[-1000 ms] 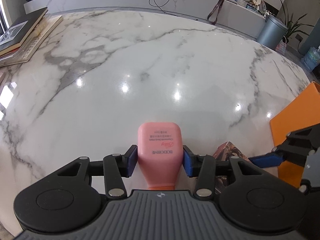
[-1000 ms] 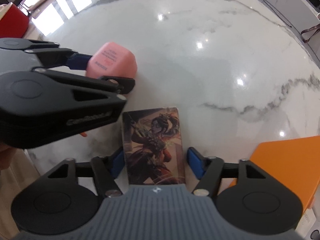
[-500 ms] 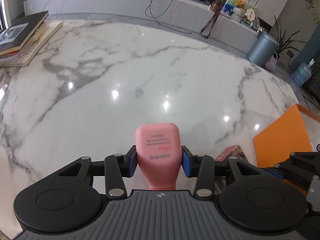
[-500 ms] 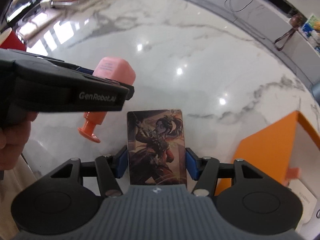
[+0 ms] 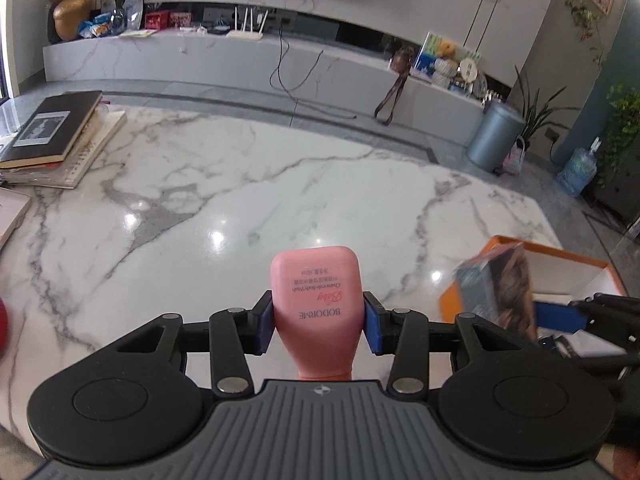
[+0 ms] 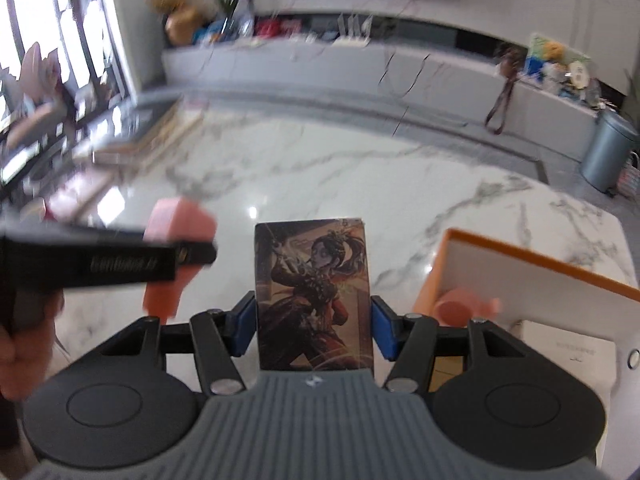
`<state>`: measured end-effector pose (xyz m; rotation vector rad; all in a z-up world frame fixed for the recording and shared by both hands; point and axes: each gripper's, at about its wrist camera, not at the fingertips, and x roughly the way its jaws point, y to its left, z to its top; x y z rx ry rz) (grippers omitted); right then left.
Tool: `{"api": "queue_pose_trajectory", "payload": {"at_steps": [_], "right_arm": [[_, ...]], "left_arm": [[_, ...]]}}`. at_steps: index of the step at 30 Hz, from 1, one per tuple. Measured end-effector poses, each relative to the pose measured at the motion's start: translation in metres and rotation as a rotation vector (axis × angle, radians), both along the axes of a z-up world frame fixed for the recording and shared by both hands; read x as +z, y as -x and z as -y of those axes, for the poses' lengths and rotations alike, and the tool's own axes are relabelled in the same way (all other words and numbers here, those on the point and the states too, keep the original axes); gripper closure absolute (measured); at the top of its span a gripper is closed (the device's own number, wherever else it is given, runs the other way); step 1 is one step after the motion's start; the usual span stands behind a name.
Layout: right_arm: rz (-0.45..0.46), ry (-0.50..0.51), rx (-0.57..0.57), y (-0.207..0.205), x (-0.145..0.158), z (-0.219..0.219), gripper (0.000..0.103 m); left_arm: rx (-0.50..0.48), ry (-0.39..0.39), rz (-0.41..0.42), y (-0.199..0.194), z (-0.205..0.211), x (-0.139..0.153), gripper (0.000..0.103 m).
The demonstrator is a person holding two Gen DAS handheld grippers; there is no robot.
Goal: Organize rigid objects
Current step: 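Lift the pink bottle and illustrated box and carry both over the orange box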
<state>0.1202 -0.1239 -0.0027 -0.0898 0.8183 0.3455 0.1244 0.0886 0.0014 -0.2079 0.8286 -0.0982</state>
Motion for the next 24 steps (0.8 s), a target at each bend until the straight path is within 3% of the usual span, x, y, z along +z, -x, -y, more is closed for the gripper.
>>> {"api": "queue_pose_trajectory", "payload": {"at_steps": [4,12,24], "right_arm": [[0.074,-0.069,-0.047,0.020,0.024,0.019,0.045],[0.179,-0.084,-0.175,0.059,0.051,0.073,0.045],[0.207,0.034,-0.399,0.068,0.043,0.173,0.045]], "left_arm": [[-0.011,0.003,0.048,0.014,0.011,0.019,0.053],[-0.081,0.037,0.104,0.032,0.051,0.040,0.053],[-0.280,0.059,0.127,0.017,0.148,0.048,0.053]]}}
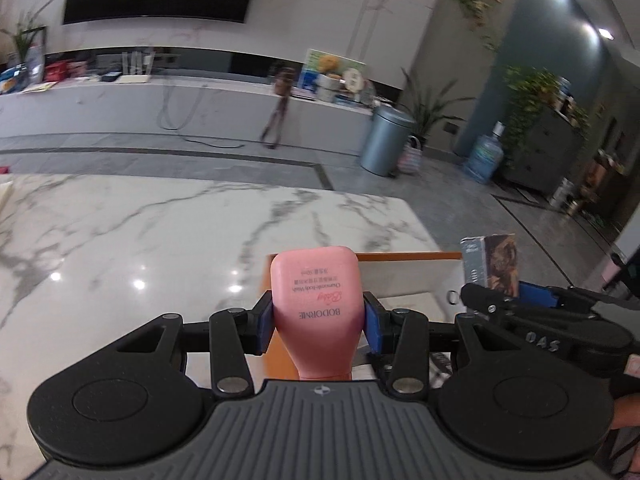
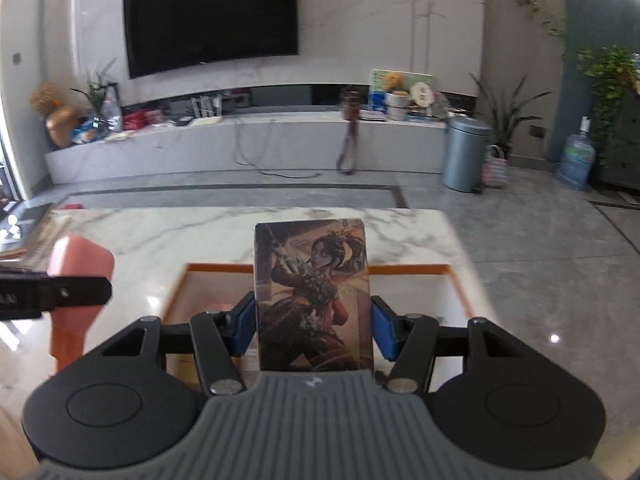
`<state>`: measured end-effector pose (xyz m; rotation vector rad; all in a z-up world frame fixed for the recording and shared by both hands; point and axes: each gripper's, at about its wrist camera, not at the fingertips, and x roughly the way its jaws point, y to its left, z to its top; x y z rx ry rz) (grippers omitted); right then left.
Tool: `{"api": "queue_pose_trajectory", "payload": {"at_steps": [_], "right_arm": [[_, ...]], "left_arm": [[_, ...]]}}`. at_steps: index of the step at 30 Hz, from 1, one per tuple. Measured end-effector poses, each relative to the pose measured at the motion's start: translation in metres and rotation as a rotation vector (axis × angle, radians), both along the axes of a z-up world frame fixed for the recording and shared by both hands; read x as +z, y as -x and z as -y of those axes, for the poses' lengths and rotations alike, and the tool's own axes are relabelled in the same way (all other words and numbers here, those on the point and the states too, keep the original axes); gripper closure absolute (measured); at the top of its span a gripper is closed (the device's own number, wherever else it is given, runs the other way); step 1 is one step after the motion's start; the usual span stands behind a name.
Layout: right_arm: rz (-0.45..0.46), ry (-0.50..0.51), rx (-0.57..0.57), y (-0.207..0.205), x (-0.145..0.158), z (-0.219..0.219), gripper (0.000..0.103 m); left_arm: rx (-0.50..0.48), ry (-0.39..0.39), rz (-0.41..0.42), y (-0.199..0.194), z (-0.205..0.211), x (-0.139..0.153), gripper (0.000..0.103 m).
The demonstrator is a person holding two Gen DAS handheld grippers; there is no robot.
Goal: Organize rigid objects
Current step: 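Lift the pink bottle and illustrated box and carry both over the orange box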
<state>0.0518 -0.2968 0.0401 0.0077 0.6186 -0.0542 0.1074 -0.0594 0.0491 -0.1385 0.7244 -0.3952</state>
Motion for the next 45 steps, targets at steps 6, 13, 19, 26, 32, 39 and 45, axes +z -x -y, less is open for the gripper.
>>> {"api": "queue_pose_trajectory", "payload": {"at_steps": [6,13,19,26,32,39,45], "right_arm": [[-0.053,0.041,-0.017,-0.013,-0.021,0.027,0.045],[-0.176,0.095,0.034,-0.038,-0.054,0.045,0.045],[-0.261,0.101,0.046,-0.050,-0.073,0.051,0.045],[-0.330,0.152,0.013,-0.059,-0.089,0.052,0.044],[-0.364,0.194,-0.009,-0.061,-0.097,0.051,0.044],[-0.389,0.188,-0.022,-0.059,-0.102,0.052,0.045],[-0.356,0.193,-0.031,-0.053,-0.097,0.052,0.041]], "left_arm": [[-0.060,-0.024,-0.024,-0.020,0.040,-0.012,0.053],[-0.116,-0.078,-0.072,-0.031,0.072,-0.035,0.053],[-0.127,-0.105,-0.113,-0.034,0.082,-0.050,0.053],[-0.126,-0.123,-0.139,-0.034,0.084,-0.058,0.053],[-0.127,-0.128,-0.154,-0.035,0.085,-0.061,0.053],[-0.118,-0.135,-0.165,-0.035,0.082,-0.062,0.053],[-0.113,-0.139,-0.170,-0.034,0.083,-0.064,0.053]]}}
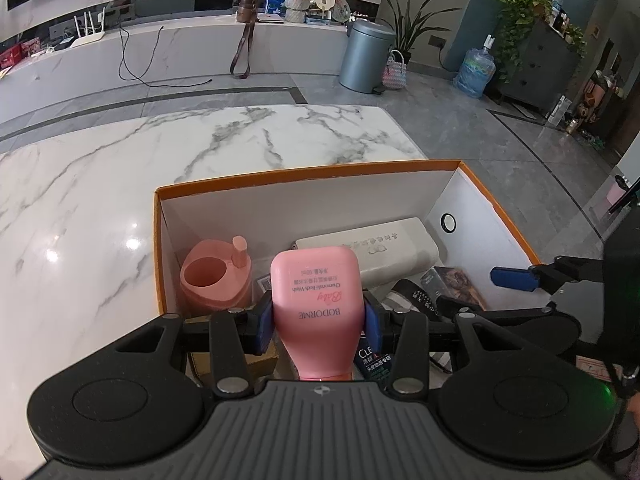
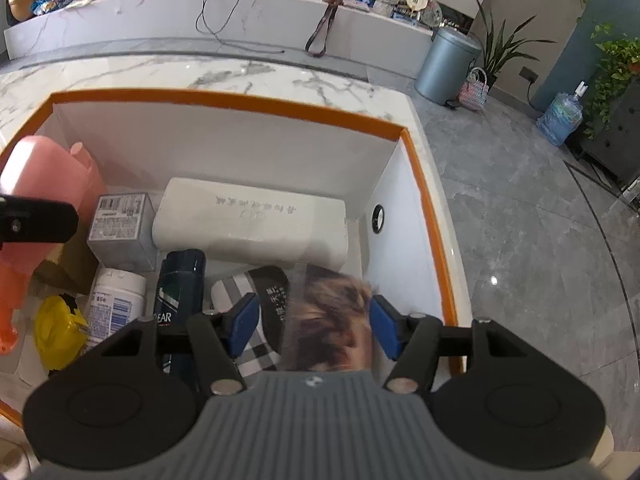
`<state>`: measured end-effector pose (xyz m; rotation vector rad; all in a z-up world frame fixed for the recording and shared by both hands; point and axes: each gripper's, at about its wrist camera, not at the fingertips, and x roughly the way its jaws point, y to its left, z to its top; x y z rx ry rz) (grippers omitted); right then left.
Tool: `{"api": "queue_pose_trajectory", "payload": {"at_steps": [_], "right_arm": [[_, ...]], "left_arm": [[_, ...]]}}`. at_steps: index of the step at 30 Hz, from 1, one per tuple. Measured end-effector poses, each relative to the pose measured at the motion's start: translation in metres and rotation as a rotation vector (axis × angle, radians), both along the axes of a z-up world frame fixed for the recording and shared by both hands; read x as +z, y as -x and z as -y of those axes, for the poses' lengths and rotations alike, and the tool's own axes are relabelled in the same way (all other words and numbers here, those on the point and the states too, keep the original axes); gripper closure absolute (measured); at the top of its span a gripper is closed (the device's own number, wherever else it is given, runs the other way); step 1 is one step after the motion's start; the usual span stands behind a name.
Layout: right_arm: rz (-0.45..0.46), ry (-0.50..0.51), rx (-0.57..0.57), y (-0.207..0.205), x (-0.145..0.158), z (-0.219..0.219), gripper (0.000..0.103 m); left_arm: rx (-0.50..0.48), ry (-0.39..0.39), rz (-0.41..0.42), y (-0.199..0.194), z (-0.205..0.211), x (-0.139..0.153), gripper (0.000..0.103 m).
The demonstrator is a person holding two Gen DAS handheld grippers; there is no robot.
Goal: Organize rigid objects
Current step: 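Lift the pink bottle and illustrated box and carry both over the orange box, then lower both items into the orange box and open both tools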
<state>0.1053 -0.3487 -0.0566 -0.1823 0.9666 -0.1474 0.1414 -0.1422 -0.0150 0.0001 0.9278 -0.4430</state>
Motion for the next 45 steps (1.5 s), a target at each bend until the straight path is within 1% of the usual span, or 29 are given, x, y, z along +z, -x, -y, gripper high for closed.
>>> {"api": "queue_pose_trajectory", "payload": {"at_steps": [2,4,7,10,11,14,18,22,25,29,31,37,39,45], "right_arm": [[0.030,-0.006,0.001,0.004,0.004,0.000,0.041],[0.087,-0.025,0.013,0.011,0.010,-0.001,0.041],[0.180,-0.093,0.016,0.023,0.022,-0.001,0.041],[0.247,-0.170,-0.036,0.034,0.029,0.003,0.040],[0.269,-0.201,-0.056,0.038,0.030,0.006,0.038],[0.326,-0.336,-0.120,0.048,0.029,0.017,0.035],[0.360,-0.379,-0.175,0.048,0.025,0.024,0.035],[0.370,-0.388,-0.216,0.050,0.021,0.028,0.035],[0.365,-0.419,-0.232,0.049,0.017,0.034,0.035],[0.348,-0.415,-0.225,0.045,0.014,0.033,0.035],[0.346,-0.403,-0.218,0.046,0.013,0.031,0.035],[0.327,-0.401,-0.211,0.044,0.011,0.032,0.035],[0.317,-0.401,-0.207,0.043,0.010,0.031,0.035],[0.310,-0.390,-0.204,0.043,0.009,0.030,0.035]], "left_arm": [[0.002,0.001,0.000,-0.001,0.000,-0.001,0.053],[0.000,0.001,-0.001,-0.001,0.001,-0.001,0.053],[-0.008,0.007,-0.013,-0.002,0.003,-0.003,0.053],[-0.025,0.016,-0.035,-0.005,0.006,-0.005,0.053],[-0.034,0.016,-0.039,-0.006,0.008,-0.006,0.053],[-0.065,0.007,-0.049,-0.008,0.017,-0.008,0.053],[-0.078,-0.006,-0.076,-0.013,0.032,-0.014,0.053],[-0.072,0.006,-0.125,-0.020,0.042,-0.023,0.053],[-0.063,0.022,-0.175,-0.025,0.044,-0.032,0.053],[-0.051,-0.010,-0.209,-0.027,0.047,-0.043,0.053],[-0.043,-0.014,-0.222,-0.026,0.046,-0.047,0.053],[-0.031,-0.030,-0.234,-0.028,0.046,-0.051,0.053],[-0.021,-0.033,-0.226,-0.029,0.045,-0.047,0.051],[-0.019,-0.036,-0.205,-0.029,0.041,-0.039,0.049]]}}
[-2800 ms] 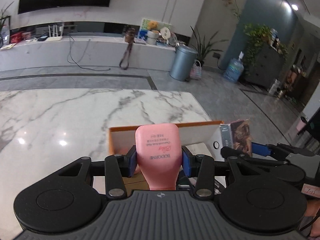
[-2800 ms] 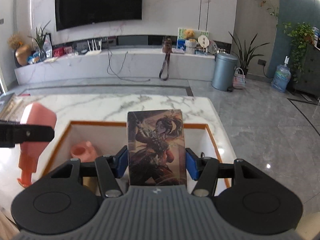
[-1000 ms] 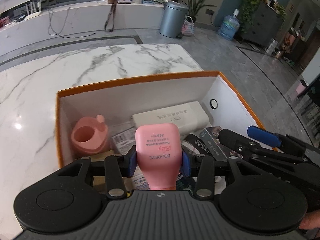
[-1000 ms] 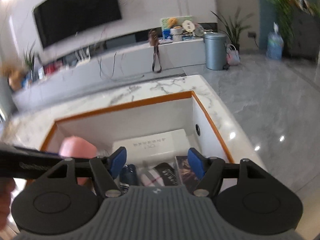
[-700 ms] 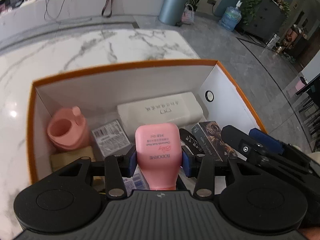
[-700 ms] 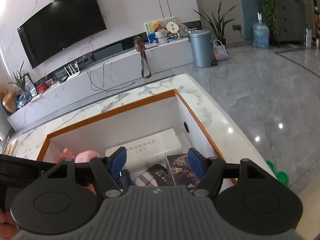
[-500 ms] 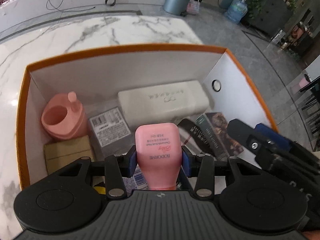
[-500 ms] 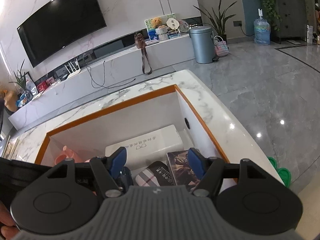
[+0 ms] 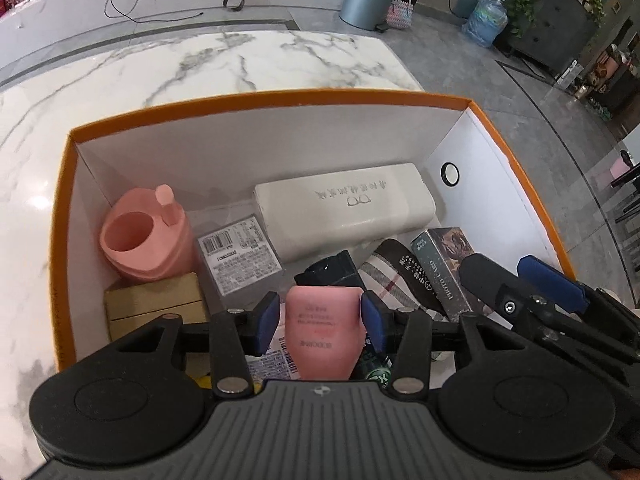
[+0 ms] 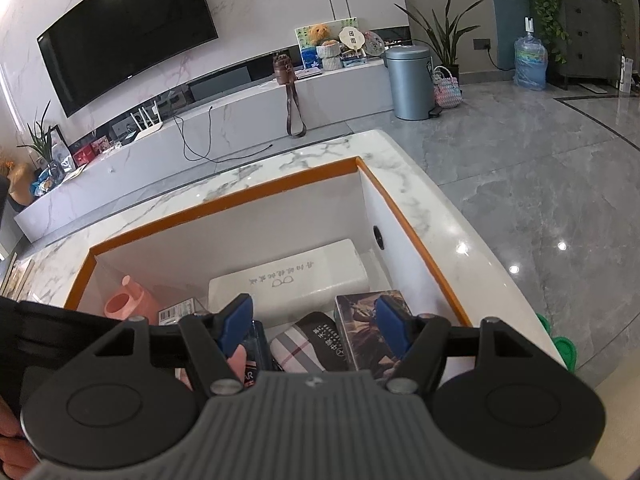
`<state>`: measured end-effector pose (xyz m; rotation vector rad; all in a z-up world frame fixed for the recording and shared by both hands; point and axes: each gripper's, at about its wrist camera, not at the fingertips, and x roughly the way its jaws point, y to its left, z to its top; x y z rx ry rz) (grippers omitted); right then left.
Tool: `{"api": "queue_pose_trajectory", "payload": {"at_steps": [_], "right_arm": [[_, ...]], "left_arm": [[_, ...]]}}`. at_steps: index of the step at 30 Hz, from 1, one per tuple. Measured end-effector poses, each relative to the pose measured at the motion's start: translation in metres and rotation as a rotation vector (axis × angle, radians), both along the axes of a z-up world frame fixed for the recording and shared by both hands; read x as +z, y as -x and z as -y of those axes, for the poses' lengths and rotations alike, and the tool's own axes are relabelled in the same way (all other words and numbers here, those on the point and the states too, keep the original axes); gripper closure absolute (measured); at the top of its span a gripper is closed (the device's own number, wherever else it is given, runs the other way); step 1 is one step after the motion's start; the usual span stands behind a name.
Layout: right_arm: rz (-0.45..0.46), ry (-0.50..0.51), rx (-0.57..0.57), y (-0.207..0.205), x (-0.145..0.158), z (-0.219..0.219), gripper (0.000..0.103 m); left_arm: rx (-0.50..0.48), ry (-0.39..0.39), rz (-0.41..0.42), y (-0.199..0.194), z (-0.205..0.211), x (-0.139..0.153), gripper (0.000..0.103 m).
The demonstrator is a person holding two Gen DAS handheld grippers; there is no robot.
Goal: Organize rigid objects
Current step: 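Lower both items into the orange box and open both tools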
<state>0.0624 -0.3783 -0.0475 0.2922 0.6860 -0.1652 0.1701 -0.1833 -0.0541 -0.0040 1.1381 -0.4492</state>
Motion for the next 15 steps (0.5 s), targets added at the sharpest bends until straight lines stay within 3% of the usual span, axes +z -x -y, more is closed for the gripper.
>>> {"api": "queue_pose_trajectory", "payload": {"at_steps": [6,15], "right_arm": [[-0.006,0.021,-0.004,0.001,0.001,-0.002,0.034],[0.094,0.060,0.053,0.029,0.024,-0.019,0.023]], "left_arm": [[0.040,0.062,0.083,0.010,-0.015,0.025,0.042],[0.054,0.060,0.416,0.064,-0.051,0.089,0.041]]}}
